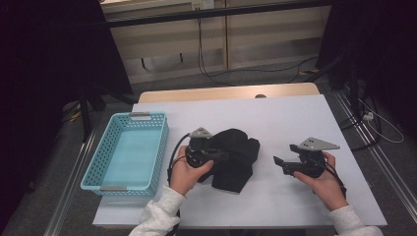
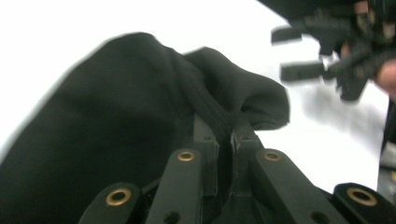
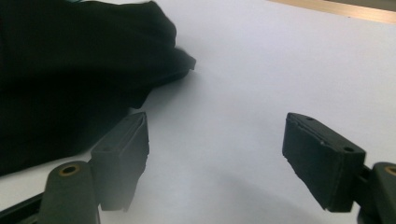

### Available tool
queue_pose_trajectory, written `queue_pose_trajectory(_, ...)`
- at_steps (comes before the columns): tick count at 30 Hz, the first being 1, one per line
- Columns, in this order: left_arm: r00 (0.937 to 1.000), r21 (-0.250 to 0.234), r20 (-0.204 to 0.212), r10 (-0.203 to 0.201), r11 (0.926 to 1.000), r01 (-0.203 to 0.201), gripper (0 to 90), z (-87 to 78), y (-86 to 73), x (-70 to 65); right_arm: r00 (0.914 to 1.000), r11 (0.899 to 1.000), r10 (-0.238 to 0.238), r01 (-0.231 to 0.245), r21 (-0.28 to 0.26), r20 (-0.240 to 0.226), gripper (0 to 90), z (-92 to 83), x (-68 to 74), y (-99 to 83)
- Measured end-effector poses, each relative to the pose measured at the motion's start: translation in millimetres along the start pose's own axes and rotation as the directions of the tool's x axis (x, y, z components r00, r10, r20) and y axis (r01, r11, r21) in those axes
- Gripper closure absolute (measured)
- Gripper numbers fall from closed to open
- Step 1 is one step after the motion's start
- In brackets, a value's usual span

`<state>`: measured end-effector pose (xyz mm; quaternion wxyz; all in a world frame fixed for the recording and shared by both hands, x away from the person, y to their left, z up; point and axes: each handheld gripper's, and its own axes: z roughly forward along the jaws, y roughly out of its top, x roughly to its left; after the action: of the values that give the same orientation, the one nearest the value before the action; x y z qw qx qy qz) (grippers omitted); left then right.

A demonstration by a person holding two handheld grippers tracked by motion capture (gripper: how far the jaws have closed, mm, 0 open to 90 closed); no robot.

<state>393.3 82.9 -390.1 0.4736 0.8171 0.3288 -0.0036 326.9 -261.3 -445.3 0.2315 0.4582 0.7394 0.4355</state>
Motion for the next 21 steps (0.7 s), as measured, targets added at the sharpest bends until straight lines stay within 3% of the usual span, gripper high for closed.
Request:
queue_pose_trajectory(6, 0.9975, -0.054, -0.038, -0.060, 0.9969, 0.058, 84.6, -18.3, 0.5, 18.1, 0.9992, 0.999, -0.027, 0.027, 0.018, -0.030, 22.4, 12.1, 12.0, 2.1)
queue_pose_trajectory(21, 0.9923, -0.058, -0.083, -0.092, 0.9945, 0.087, 84.5, -31.0, -5.0, 30.5, 0.9966, 0.996, -0.052, 0.056, 0.065, -0.064, 27.0, 56.1, 28.0, 16.3)
